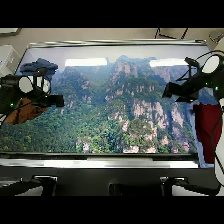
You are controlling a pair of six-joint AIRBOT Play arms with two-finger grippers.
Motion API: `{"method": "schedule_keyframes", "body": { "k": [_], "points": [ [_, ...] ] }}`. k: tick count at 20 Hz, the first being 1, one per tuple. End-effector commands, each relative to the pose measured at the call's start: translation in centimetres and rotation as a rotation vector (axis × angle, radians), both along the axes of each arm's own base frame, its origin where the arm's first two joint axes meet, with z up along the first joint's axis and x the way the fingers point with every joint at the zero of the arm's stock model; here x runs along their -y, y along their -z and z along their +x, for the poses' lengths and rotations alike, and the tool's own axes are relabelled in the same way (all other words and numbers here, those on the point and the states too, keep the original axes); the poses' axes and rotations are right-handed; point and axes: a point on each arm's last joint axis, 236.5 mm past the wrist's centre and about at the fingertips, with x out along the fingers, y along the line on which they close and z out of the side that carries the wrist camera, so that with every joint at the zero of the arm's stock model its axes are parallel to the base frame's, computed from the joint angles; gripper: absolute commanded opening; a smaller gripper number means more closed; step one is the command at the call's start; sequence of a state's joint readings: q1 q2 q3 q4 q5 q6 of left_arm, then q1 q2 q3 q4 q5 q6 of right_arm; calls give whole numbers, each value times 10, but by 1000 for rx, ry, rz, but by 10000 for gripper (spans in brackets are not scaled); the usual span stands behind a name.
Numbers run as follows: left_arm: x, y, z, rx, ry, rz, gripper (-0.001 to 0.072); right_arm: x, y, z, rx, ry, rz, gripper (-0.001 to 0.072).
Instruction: Fold the clothes and pants, and hang the long-sleeved shirts on hangers.
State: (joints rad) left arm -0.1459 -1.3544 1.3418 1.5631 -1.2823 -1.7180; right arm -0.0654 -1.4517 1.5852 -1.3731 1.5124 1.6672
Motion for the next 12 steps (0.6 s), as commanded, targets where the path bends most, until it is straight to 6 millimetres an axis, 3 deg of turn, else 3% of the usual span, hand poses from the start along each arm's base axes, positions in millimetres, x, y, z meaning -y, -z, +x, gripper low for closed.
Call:
{"method": "schedule_keyframes", "body": {
  "k": [1, 12],
  "points": [
    [0, 0, 0, 1, 1, 0, 705, -1, 0, 0, -1, -1, 1, 670],
    [0, 0, 0, 1, 1, 0, 705, 0, 0, 2, 7, -8, -5, 670]
  ]
}}
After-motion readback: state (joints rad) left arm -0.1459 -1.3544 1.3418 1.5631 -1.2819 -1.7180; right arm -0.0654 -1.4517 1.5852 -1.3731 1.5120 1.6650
